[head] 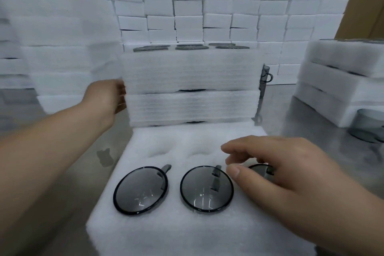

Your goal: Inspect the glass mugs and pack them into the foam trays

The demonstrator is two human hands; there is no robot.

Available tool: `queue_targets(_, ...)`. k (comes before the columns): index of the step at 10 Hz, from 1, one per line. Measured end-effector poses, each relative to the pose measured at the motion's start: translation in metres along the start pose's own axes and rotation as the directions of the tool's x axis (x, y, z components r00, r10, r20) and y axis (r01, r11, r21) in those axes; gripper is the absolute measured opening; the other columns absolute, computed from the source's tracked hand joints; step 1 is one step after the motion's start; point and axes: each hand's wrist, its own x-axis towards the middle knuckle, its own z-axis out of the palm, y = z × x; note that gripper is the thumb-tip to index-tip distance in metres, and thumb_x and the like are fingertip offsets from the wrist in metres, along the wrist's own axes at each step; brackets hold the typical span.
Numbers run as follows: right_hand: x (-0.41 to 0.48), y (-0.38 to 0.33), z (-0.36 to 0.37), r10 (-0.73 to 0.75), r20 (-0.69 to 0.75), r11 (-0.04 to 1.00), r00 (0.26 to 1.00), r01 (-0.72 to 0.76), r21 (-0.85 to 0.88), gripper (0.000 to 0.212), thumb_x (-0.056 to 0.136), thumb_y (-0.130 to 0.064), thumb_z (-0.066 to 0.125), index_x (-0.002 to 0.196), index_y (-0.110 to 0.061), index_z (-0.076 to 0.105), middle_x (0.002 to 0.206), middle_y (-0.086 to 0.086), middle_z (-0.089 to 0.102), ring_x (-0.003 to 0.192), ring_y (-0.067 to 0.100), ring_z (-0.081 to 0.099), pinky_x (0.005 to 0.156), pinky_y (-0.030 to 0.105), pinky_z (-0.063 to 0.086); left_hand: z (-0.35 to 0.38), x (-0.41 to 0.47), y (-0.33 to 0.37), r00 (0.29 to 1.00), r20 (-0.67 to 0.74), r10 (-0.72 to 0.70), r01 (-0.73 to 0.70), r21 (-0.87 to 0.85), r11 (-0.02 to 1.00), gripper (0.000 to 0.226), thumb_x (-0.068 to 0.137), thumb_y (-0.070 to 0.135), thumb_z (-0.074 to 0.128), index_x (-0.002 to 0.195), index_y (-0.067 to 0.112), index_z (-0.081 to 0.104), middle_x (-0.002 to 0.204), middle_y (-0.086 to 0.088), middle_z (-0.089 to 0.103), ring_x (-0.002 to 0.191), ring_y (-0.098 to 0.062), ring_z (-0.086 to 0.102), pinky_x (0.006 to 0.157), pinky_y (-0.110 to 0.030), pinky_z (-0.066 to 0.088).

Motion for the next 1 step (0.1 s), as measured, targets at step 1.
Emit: queue_targets(1, -0.0001, -0.0128, -0.0150, -0.009, -0.136, 0.999, 0.991, 0.004, -0.033, 0.050, 0.068, -0.066, 0.029, 0.116, -0.056, 0.028, 0.100, -0.050, 0.045, 0.089, -0.017, 0.048, 0.062, 0.009, 0.040, -0.0285, -0.0128, 0.0154, 0.997, -0.058, 0.050, -0.055, -0.083, 0.995, 0.014, 0.094, 0.024, 0.044, 0.087, 0.023, 0.056, 0.099, 0.002, 0.063, 0.075, -0.006, 0.059, 0.071, -0.021, 0.048)
